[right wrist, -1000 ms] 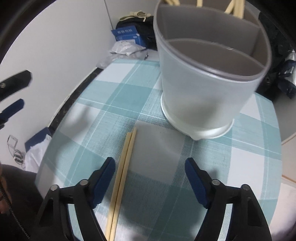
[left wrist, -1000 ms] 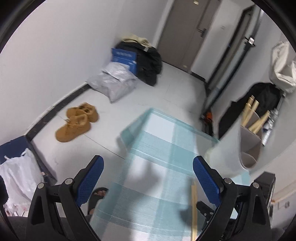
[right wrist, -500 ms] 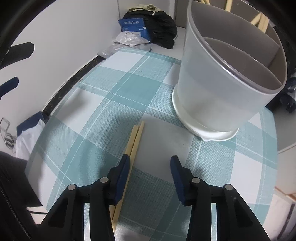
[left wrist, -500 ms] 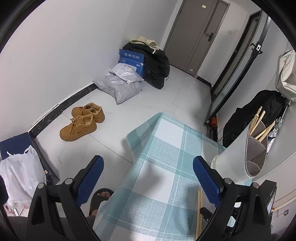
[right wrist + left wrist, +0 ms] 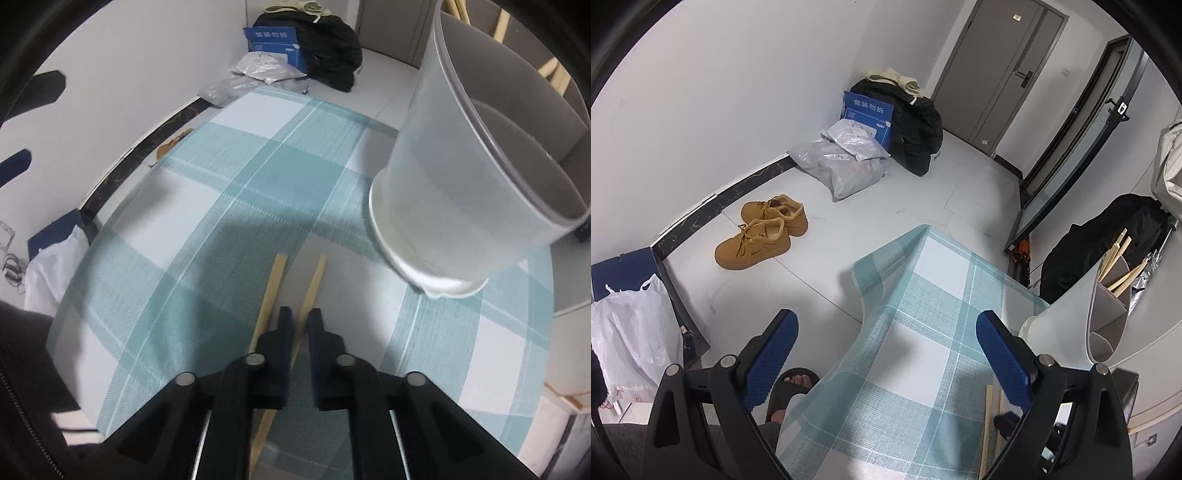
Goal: Organize utensils
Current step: 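Grasp a chopstick with the right gripper while the left gripper grasps another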
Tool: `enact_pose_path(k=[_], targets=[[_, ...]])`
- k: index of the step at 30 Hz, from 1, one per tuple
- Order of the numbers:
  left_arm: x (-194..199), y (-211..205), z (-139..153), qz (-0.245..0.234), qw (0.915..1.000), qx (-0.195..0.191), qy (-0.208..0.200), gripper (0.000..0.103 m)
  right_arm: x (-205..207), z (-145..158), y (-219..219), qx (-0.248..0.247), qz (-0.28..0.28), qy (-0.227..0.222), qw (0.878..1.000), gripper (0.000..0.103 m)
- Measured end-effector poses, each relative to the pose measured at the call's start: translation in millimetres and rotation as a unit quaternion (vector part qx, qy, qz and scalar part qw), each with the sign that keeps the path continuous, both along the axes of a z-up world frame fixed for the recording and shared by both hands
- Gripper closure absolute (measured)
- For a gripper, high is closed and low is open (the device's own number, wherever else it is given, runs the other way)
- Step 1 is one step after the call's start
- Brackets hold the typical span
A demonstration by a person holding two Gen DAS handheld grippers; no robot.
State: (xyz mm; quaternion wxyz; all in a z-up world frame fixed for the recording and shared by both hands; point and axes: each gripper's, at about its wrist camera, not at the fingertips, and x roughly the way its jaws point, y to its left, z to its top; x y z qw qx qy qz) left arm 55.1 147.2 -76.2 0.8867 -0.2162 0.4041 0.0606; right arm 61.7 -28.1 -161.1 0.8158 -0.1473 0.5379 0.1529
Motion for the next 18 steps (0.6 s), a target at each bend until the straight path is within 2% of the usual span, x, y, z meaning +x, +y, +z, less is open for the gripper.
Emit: enact_pose_path(k=[8, 18], targets=[[0.2, -0.8, -1.3, -0.003, 1.0000, -0.005, 0.004, 0.009, -24.0, 1.2, -14.6, -0.010, 0.019, 0.019, 1.000, 0.097], [-0.4, 5.6, -3.7, 0.008, 0.9999, 0.001, 0.011, 0.009, -1.9, -5.2, 4.7, -0.006, 0.034, -0.005, 0.999, 0.095]])
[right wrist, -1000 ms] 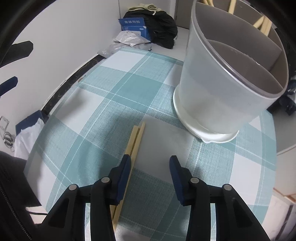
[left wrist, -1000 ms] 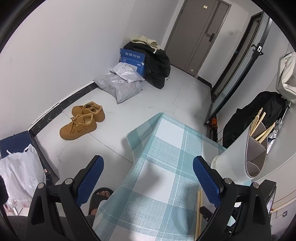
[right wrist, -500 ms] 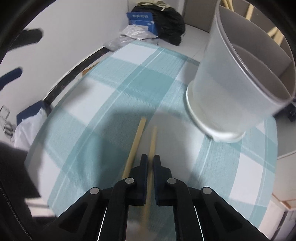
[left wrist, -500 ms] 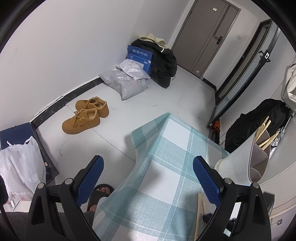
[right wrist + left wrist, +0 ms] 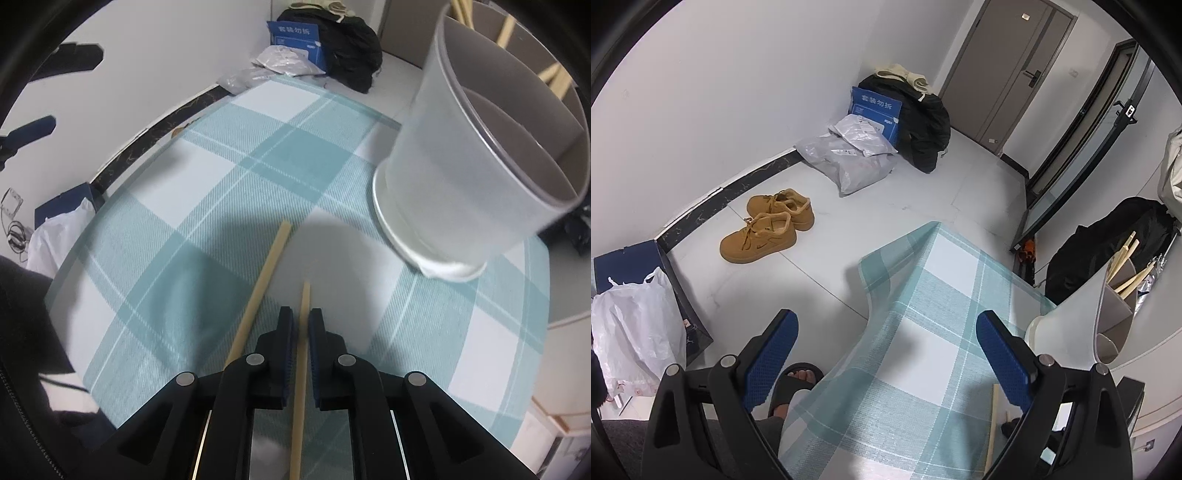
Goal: Organize utensils
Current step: 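Grasp a chopstick with the right gripper while the left gripper grasps another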
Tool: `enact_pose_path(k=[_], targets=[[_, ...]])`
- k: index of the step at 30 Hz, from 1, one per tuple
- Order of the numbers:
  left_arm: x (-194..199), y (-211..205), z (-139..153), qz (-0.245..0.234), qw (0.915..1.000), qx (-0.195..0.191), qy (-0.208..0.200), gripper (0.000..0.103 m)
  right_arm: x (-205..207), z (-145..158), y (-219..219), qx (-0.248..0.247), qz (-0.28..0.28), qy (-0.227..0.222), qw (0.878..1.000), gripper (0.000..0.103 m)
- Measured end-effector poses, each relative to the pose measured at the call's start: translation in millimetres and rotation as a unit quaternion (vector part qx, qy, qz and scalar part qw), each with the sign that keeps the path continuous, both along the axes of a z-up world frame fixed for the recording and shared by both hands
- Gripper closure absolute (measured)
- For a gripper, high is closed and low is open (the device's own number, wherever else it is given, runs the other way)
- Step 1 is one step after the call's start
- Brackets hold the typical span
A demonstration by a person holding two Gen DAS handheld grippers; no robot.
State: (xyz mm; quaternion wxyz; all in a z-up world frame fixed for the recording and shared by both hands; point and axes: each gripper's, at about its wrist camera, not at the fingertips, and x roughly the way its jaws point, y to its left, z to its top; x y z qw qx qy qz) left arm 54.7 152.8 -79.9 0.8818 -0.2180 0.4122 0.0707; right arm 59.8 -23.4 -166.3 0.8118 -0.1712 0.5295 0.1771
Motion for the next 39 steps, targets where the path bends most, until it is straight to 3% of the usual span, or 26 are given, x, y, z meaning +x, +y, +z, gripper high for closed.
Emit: enact_pose_path(k=[7, 11, 20, 26, 29, 34, 37, 39], targets=[[4.5, -18.5, -9.8, -0.047, 0.9987, 0.008, 0.021, 0.009, 3.8, 8.3, -21.4, 0.081, -0.036, 0.002, 0.996, 0.099], [6.8, -40.4, -16.0, -0.087, 0.9955, 0.016, 0.036, 0.009, 1.3, 34.8, -55.0, 0.153, -0.082, -0.019, 0.985, 0.099], [6.3, -87.4, -30.1, -0.157, 0.9844, 0.033, 0.072, 0.009, -17.0, 76.6, -147.9, 0.304, -0.180, -0.071, 0.933, 0.099], [10.7, -113.7, -45.9, -0.190, 0.9740, 0.067, 0.104, 0.009, -23.8, 66.9, -197.2, 0.375, -0.242, -0.070, 0.892, 0.099], [16.1, -127.0, -56.1, -0.202, 0.9672, 0.088, 0.126, 0.015, -27.3, 61.6, -217.2, 0.389, -0.265, -0.070, 0.879, 0.099], [23.9, -134.4, -63.5, -0.193, 0.9623, 0.122, 0.148, 0.028, -37.3, 71.5, -228.2, 0.391, -0.270, -0.090, 0.875, 0.099], [23.6, -143.1, -60.1, -0.197, 0.9596, 0.135, 0.148, 0.047, -36.4, 72.5, -234.3, 0.396, -0.269, -0.098, 0.872, 0.099], [23.3, -151.4, -57.9, -0.203, 0.9575, 0.138, 0.151, 0.070, -36.5, 74.3, -233.7, 0.396, -0.265, -0.102, 0.873, 0.099]])
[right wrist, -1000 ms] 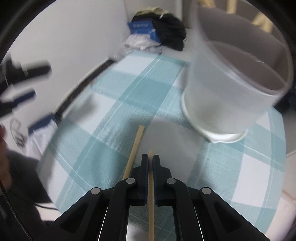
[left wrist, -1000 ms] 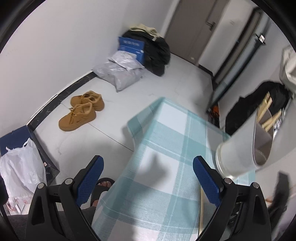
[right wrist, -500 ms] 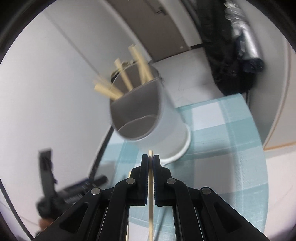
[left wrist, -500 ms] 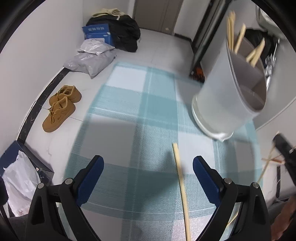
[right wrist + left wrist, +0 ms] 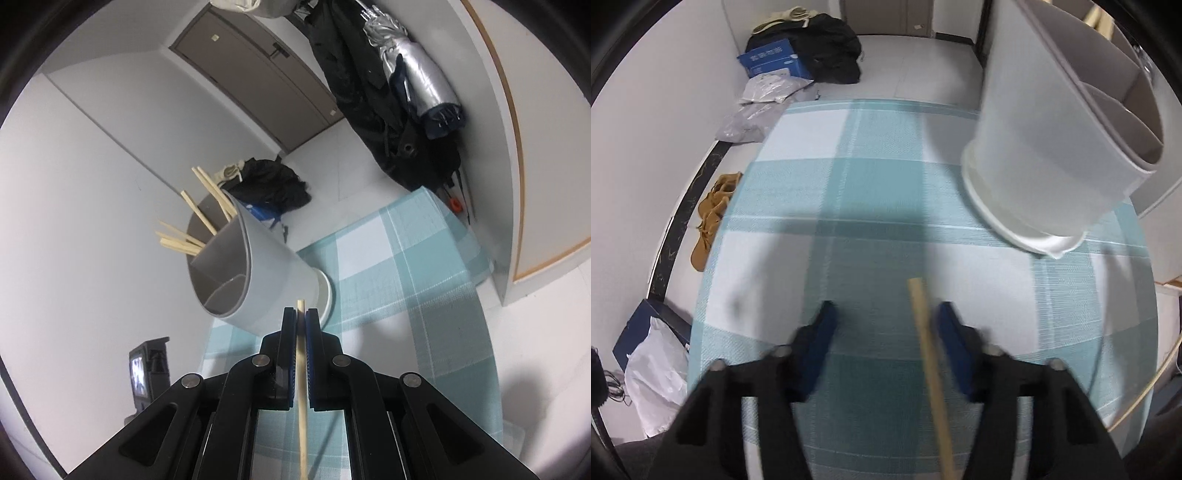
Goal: Organize utensils
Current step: 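Grasp a chopstick with the right gripper while the left gripper grasps another, then carry both held chopsticks up above the white holder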
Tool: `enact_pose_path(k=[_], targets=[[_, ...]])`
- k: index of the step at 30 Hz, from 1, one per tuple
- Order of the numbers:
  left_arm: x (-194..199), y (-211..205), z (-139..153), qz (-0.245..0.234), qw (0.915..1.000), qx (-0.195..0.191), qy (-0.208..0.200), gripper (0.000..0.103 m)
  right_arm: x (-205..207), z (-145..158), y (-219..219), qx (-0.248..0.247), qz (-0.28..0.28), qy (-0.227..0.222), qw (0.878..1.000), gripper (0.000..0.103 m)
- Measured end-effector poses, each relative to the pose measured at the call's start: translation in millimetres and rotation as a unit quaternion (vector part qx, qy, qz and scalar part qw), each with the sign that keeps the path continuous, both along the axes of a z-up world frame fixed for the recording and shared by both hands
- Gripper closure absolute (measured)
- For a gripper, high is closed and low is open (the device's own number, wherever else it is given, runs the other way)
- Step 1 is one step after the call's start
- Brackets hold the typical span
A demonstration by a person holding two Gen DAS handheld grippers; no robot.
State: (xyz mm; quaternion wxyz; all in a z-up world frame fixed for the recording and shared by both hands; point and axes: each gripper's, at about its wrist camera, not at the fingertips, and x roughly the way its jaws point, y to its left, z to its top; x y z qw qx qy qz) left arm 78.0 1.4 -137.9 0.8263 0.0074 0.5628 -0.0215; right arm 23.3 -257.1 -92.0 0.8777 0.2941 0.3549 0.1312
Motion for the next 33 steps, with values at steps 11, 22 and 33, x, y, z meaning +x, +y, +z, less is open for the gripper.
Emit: enact_pose_path(k=[11, 22, 33], targets=[[-4.5, -21.3, 9.5, 0.008, 0.9999, 0.006, -0.012, 0.101, -7.8, 14.2, -6.1, 0.001, 0.002, -0.031, 1.000, 0.099], [-45.5, -23.3, 84.7, -0.004, 0.9855, -0.072, -0.153, 0.101, -23.8, 25.0, 11.2, -0.037, 0.014, -0.058, 0.998, 0.099], [-63.3, -22.8, 121.6, -0.034, 0.9704, -0.121, -0.206, 0.101, -38.0, 41.6, 36.1, -0.079, 0.030, -0.097, 0.992, 0.099]])
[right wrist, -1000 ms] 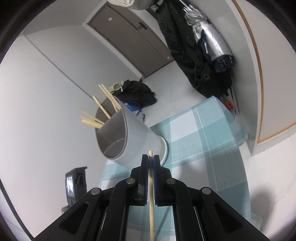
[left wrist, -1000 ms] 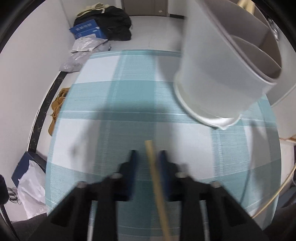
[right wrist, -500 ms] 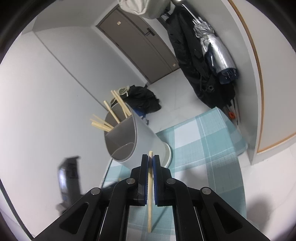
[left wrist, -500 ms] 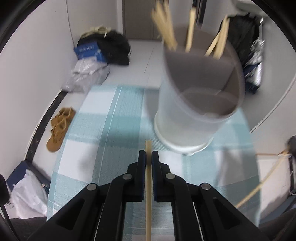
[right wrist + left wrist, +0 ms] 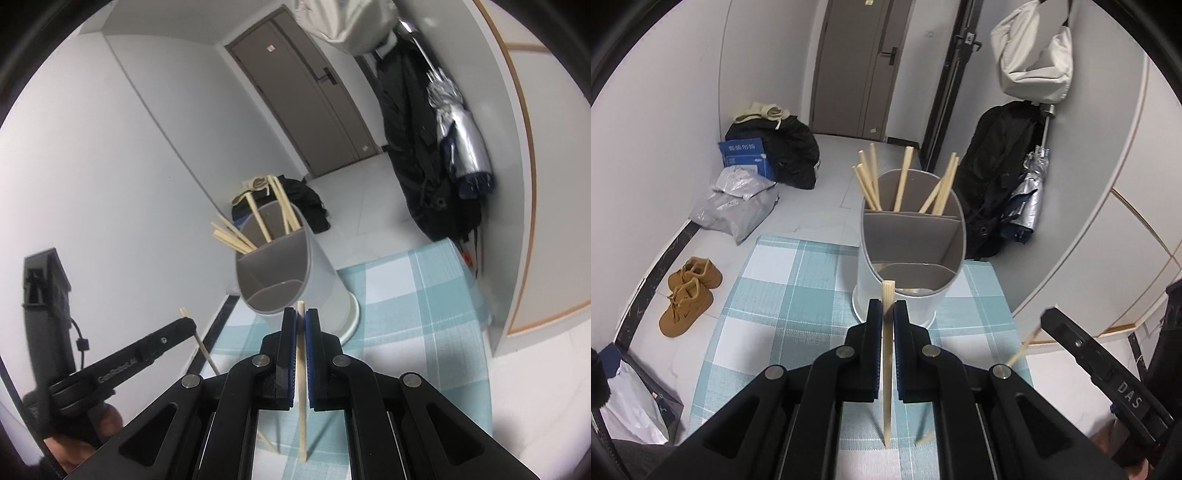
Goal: Organize utensils
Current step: 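Carry both held chopsticks up above the white holder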
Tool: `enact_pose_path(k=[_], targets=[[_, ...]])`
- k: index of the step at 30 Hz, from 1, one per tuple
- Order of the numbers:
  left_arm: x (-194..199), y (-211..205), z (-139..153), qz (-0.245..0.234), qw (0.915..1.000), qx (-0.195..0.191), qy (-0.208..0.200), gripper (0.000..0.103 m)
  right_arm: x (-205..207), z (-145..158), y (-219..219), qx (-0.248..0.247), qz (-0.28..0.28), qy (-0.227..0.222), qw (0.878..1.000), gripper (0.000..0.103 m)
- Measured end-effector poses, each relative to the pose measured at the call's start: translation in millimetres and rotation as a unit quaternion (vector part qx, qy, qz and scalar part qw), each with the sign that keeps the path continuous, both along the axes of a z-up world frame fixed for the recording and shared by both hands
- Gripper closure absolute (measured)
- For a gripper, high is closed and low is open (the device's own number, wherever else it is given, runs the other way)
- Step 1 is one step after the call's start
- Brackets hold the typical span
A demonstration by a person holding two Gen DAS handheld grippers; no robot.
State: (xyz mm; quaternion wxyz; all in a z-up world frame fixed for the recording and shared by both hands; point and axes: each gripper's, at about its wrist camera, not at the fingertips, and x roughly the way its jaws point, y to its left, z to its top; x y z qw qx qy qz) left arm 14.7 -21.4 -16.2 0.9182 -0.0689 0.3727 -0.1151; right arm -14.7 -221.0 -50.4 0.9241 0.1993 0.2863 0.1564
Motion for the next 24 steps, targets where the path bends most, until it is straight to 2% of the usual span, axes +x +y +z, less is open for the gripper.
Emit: enact_pose_path(k=[6, 17, 24], targets=[[-13.7, -1.1, 7.7, -0.012, 0.9999, 0.008, -0.006, 0.101, -4.6, 10.2, 15.6, -0.031, 0.007, -0.017, 0.999, 0.099], [-24.1, -0.8, 31.9, -0.031, 0.9991, 0.006, -0.027, 0.102, -1.0, 21.2, 33.4, -0.041, 0.021, -0.029, 0.999, 0.099], [-13.6, 0.9, 64.3, -0.039, 0.9984, -0.012, -0.040, 0.102, 8.5, 54.9, 34.2, -0.041, 0.025, -0.054, 0.997, 0.099]])
